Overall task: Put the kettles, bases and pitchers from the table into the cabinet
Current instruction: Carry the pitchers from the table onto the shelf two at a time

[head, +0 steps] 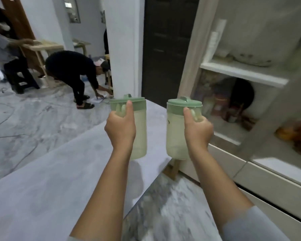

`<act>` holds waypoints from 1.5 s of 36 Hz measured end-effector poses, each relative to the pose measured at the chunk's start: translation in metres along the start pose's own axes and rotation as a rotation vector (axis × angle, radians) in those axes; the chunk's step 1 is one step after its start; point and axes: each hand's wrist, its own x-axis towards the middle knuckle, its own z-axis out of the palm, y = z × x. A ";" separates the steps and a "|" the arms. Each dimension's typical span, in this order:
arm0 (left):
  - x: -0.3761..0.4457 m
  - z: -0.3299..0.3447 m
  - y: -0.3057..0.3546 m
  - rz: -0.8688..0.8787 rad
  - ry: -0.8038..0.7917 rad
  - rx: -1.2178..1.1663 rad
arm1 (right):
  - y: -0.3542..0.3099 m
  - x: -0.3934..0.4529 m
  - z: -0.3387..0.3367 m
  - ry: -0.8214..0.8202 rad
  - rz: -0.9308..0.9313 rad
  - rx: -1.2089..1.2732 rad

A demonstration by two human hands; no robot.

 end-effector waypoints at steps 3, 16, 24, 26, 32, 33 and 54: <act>-0.029 0.033 0.020 0.042 -0.052 -0.042 | 0.002 0.022 -0.043 0.076 -0.008 0.019; -0.214 0.206 0.117 0.175 -0.390 -0.199 | 0.023 0.123 -0.286 0.416 -0.067 0.036; -0.305 0.285 0.157 0.233 -0.525 -0.282 | 0.035 0.165 -0.395 0.570 -0.102 0.024; -0.325 0.302 0.167 0.242 -0.563 -0.288 | 0.038 0.175 -0.419 0.607 -0.104 0.024; -0.363 0.345 0.183 0.331 -0.673 -0.316 | 0.048 0.202 -0.458 0.688 -0.097 0.060; -0.368 0.353 0.186 0.341 -0.694 -0.313 | 0.050 0.208 -0.463 0.699 -0.097 0.058; -0.333 0.594 0.265 0.498 -0.816 -0.467 | 0.042 0.432 -0.478 0.856 -0.300 0.097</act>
